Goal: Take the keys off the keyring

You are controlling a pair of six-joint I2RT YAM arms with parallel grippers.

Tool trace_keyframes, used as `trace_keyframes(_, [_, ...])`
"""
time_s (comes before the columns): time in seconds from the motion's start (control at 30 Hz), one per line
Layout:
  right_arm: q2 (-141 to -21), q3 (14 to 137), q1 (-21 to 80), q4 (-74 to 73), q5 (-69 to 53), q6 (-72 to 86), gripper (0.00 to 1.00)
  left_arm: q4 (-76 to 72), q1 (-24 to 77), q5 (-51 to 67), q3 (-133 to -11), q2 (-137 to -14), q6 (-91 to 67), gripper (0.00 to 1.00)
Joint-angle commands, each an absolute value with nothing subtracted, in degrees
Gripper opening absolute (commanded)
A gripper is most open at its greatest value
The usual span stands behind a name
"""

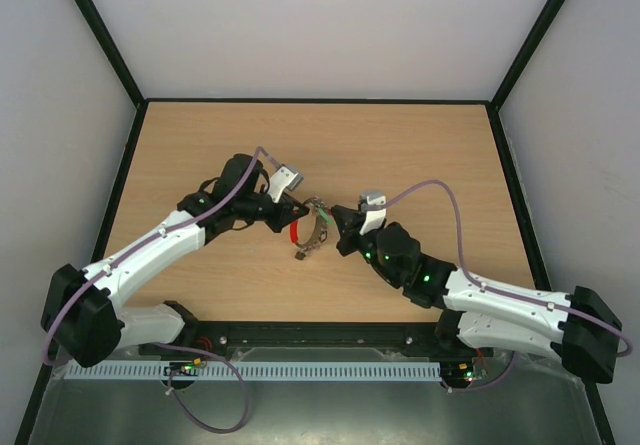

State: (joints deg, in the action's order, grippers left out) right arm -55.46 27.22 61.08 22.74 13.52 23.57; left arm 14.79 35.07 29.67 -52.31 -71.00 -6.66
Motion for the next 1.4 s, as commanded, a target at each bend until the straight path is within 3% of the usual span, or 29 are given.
trace_keyframes(0.0, [-52.15, 26.35, 60.76, 17.04, 14.66, 24.48, 0.02, 14.14, 36.04, 31.10, -52.08, -69.11, -5.66, 0.02])
trace_keyframes(0.27, [-50.36, 26.39, 60.54, 15.00, 11.28, 24.70, 0.02, 15.27, 39.83, 27.30, -52.12, -69.32, -4.07, 0.02])
trace_keyframes(0.7, [-43.53, 22.74, 51.77, 19.48, -9.64, 30.01, 0.02, 15.29, 41.34, 27.94, -52.04, -69.11, -3.09, 0.02])
trace_keyframes(0.87, [-43.95, 22.01, 51.76, 18.80, -11.48, 29.11, 0.02, 15.10, 41.48, 26.99, -51.90, -68.23, -3.25, 0.02])
trace_keyframes(1.2, [-41.42, 15.15, 51.76, 24.39, -15.39, 31.43, 0.28, 13.89, 41.48, 25.83, -50.98, -65.67, -3.43, 0.02])
trace_keyframes(1.37, [-36.79, 13.35, 51.77, 24.93, -14.95, 32.35, 0.52, 14.06, 41.48, 28.77, -51.44, -66.68, -3.43, 0.02])
